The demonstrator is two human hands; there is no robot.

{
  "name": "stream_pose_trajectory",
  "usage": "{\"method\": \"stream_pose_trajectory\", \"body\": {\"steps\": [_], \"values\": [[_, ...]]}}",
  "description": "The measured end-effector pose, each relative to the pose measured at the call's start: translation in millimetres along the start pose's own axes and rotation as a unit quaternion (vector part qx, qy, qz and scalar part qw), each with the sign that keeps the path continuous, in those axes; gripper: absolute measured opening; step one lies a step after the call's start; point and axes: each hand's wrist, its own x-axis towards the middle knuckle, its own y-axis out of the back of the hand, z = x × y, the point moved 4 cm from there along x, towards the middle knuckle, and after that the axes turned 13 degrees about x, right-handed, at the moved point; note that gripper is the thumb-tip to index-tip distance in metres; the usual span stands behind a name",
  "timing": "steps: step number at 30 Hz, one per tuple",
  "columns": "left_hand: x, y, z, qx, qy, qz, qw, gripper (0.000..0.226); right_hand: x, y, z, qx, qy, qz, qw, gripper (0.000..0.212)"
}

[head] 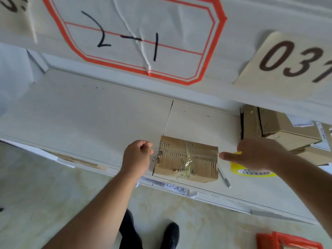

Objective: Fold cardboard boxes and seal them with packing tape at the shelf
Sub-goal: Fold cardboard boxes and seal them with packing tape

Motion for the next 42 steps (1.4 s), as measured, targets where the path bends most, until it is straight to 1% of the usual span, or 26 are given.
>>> {"method": "stream_pose_trajectory", "body": {"steps": [8,14,19,24,28,32,33,34,35,36,37,38,39,40,41,42], "values": [[4,-2,2,0.026,0.009,-0.012,1.0,0.026,4,-4,-4,-0.006,-0.012,-0.003,1.0,0.087],[7,-9,-3,0.026,0.038,-0.036,0.998,0.026,9,-14,-3,-0.008,-0.02,-0.013,1.0,0.086],[8,-16,-7,0.04,0.065,-0.064,0.995,0.03,11,-24,-5,-0.006,-0.026,-0.024,0.999,0.088],[8,-22,-5,0.082,0.049,-0.068,0.993,0.026,13,-33,-6,-0.007,-0.027,-0.032,0.999,0.092],[7,-28,2,0.145,0.02,-0.074,0.987,0.021,13,-37,-5,-0.011,-0.027,-0.03,0.999,0.092],[6,-32,9,0.168,0.009,-0.078,0.983,0.015,14,-37,-5,-0.008,-0.038,-0.03,0.999,0.088],[8,-30,8,0.202,-0.007,-0.071,0.977,0.011,14,-36,-5,-0.01,-0.039,-0.028,0.999,0.087],[9,-26,7,0.249,-0.033,-0.047,0.967,0.012,14,-36,-4,-0.013,-0.04,-0.027,0.999,0.086],[10,-21,8,0.289,-0.072,0.0,0.955,0.017,13,-36,-4,-0.014,-0.041,-0.027,0.999,0.085],[7,-15,14,0.304,-0.13,0.068,0.941,0.022,13,-36,-4,-0.014,-0.042,-0.028,0.999,0.085],[0,-11,24,0.295,-0.204,0.137,0.923,0.026,13,-37,-4,-0.015,-0.041,-0.029,0.999,0.085],[-10,-12,39,0.282,-0.292,0.174,0.897,0.032,13,-37,-4,-0.015,-0.04,-0.031,0.999,0.085],[-23,-21,57,0.286,-0.377,0.146,0.869,0.046,13,-37,-4,-0.014,-0.039,-0.032,0.999,0.085],[-33,-41,68,0.318,-0.435,0.06,0.84,0.071,13,-37,-4,-0.012,-0.039,-0.033,0.999,0.084],[-42,-62,74,0.375,-0.46,-0.034,0.804,0.099,13,-38,-5,-0.012,-0.04,-0.032,0.999,0.084],[-48,-80,76,0.437,-0.46,-0.096,0.767,0.117,13,-38,-6,-0.013,-0.04,-0.031,0.999,0.083]]}}
